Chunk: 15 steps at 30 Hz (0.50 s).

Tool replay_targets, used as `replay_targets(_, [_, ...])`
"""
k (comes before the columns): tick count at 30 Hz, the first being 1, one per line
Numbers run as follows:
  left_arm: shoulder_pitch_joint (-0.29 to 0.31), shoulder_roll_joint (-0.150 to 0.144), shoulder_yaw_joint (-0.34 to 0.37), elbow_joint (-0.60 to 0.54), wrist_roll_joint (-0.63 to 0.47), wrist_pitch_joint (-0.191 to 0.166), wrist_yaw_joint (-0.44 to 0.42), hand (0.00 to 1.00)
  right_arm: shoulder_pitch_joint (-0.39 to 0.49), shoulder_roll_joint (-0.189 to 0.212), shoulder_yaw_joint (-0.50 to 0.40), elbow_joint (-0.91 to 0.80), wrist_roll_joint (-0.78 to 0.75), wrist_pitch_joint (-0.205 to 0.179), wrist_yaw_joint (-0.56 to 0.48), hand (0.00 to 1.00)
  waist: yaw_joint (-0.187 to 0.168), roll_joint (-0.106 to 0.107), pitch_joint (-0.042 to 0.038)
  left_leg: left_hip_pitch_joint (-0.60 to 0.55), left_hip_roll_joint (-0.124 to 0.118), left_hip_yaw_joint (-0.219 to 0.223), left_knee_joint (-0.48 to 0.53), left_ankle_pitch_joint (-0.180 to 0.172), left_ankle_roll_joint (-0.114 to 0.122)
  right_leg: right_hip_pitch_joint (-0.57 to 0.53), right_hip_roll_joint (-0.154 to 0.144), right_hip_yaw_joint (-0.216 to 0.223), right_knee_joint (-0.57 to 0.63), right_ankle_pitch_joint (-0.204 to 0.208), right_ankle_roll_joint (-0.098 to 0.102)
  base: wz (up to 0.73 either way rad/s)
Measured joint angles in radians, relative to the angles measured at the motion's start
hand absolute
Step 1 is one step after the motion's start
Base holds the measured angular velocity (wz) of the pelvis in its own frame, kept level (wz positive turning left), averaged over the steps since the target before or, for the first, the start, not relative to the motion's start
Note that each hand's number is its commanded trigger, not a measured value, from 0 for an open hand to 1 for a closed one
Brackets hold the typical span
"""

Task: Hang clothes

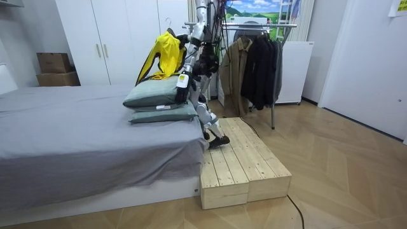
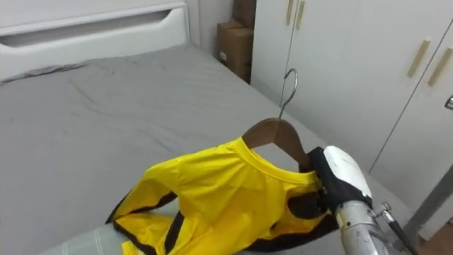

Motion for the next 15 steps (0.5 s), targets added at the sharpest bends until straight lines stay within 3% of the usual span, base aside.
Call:
replay_targets(3, [0.0, -0.006, -0.004, 0.002, 0.014, 0.032, 0.005, 0.0, 0.009, 0.011, 0.038, 0.0, 0.004, 0.001, 0.0, 1.0, -0.001, 0.014, -0.0012, -0.011, -0.062, -0.134, -0.154, 0.003, -0.001, -0.001, 0.047, 0.118, -0.081, 0.063, 0.002, -1.14])
replay_targets(5, [0.003, -0.011, 0.001, 0.008, 0.017, 0.047, 0.004, 0.0, 0.016, 0.011, 0.044, 0.0, -0.003, 0.015, 0.0, 1.0, -0.002, 0.021, -0.0032, -0.017, -0.095, -0.181, -0.211, 0.007, 0.005, 0.0, 0.072, 0.189, -0.117, 0.102, 0.033, -1.21])
replay_targets(6, [0.01, -0.018, 0.008, 0.008, 0.023, 0.063, 0.003, 0.0, 0.016, 0.011, 0.046, 0.0, -0.021, 0.028, 0.0, 1.0, 0.002, 0.028, -0.0063, -0.017, -0.127, -0.204, -0.252, 0.026, 0.038, 0.014, 0.09, 0.251, -0.167, 0.146, 0.1, -1.31])
replay_targets(7, [0.02, -0.026, 0.012, 0.011, 0.023, 0.077, -0.003, 0.0, 0.013, 0.009, 0.049, 0.003, -0.036, 0.033, 0.0, 1.0, 0.015, 0.065, -0.0115, -0.028, -0.119, -0.246, -0.281, 0.063, 0.071, 0.019, 0.105, 0.259, -0.192, 0.164, 0.149, -1.16])
replay_targets(8, [0.014, -0.031, 0.018, 0.013, 0.029, 0.08, -0.005, 0.0, 0.007, -0.001, 0.044, -0.006, -0.042, 0.034, -0.004, 1.0, 0.007, 0.076, -0.006, -0.045, -0.104, -0.265, -0.26, 0.07, 0.052, -0.035, 0.081, 0.183, -0.052, 0.096, 0.118, -0.56])
replay_targets(9, [0.007, -0.023, 0.032, 0.01, 0.06, 0.083, -0.006, 0.0, 0.006, -0.012, 0.03, -0.016, -0.049, 0.032, -0.029, 1.0, -0.032, 0.042, 0.0028, -0.073, -0.134, -0.302, -0.207, 0.05, 0.0, -0.141, 0.026, 0.186, 0.191, -0.065, 0.13, 0.06])
replay_targets(10, [0.004, -0.022, 0.048, 0.001, 0.086, 0.093, -0.004, 0.0, 0.007, -0.017, 0.029, -0.007, -0.049, 0.058, -0.034, 1.0, -0.047, 0.047, -0.003, -0.068, -0.146, -0.303, -0.198, 0.034, -0.019, -0.15, 0.062, 0.222, 0.216, -0.071, 0.04, 0.13])
replay_targets(11, [0.004, -0.024, 0.048, -0.004, 0.087, 0.097, -0.004, 0.0, 0.014, -0.017, 0.029, -0.008, -0.049, 0.075, -0.03, 1.0, -0.046, 0.052, -0.0055, -0.062, -0.153, -0.304, -0.22, 0.036, -0.014, -0.141, 0.081, 0.246, 0.192, -0.057, 0.049, 0.0])
replay_targets(12, [0.004, -0.024, 0.049, -0.022, 0.087, 0.116, -0.005, 0.0, 0.018, -0.007, 0.031, -0.01, -0.054, 0.097, -0.013, 1.0, -0.055, 0.049, -0.0042, -0.046, -0.177, -0.3, -0.288, 0.055, 0.016, -0.085, 0.134, 0.351, 0.088, 0.003, 0.08, -0.1])
replay_targets(13, [0.0, -0.036, 0.045, -0.049, 0.082, 0.139, -0.003, 0.0, 0.026, -0.006, 0.029, -0.02, -0.055, 0.105, -0.008, 1.0, -0.033, 0.095, -0.0164, -0.042, -0.151, -0.288, -0.377, 0.129, 0.079, -0.022, 0.178, 0.428, -0.032, 0.067, 0.163, -0.14])
replay_targets(14, [-0.024, -0.047, 0.045, -0.057, 0.085, 0.145, -0.001, 0.0, 0.028, -0.022, 0.018, -0.04, -0.055, 0.105, -0.012, 1.0, -0.006, 0.113, -0.0126, -0.048, -0.119, -0.261, -0.38, 0.175, 0.071, -0.051, 0.148, 0.3, 0.04, 0.01, 0.15, -0.29])
replay_targets(15, [-0.042, -0.05, 0.05, -0.093, 0.104, 0.155, 0.004, 0.0, 0.018, -0.054, -0.005, -0.069, -0.059, 0.092, -0.035, 1.0, 0.024, 0.09, -0.0041, -0.06, -0.098, -0.233, -0.331, 0.201, 0.027, -0.138, -0.012, 0.167, 0.302, -0.088, 0.157, -0.57])
